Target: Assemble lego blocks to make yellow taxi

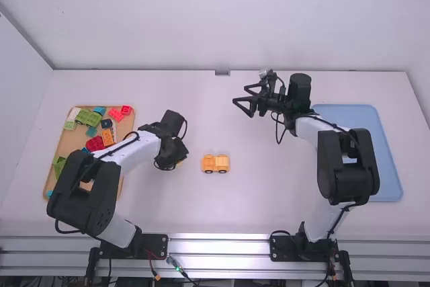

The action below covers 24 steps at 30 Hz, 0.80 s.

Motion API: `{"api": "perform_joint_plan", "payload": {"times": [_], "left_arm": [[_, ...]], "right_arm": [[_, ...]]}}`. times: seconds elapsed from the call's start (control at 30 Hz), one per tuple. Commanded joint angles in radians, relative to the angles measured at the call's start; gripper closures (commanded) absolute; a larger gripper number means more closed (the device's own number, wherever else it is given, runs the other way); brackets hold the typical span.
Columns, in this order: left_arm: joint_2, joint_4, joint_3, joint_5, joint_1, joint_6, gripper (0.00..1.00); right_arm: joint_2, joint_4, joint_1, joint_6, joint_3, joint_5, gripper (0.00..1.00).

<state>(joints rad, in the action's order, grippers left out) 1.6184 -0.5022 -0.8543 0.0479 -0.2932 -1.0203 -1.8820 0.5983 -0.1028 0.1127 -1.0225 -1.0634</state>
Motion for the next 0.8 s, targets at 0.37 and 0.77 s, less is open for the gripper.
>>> {"api": "perform_joint_plan", "payload": {"times": [0.37,0.77], "left_arm": [[-0.014,0.029,0.026,0.081,0.003,-0.776,0.97],[0.065,-0.018,-0.048,-0.013,-0.050,-0.894,0.97]], "right_arm": [[-0.009,-0.025,-0.003,-0.008,-0.012,0.016,0.01],[-0.009,-0.038,-0.003,-0.006,-0.012,0.069,0.01]]}}
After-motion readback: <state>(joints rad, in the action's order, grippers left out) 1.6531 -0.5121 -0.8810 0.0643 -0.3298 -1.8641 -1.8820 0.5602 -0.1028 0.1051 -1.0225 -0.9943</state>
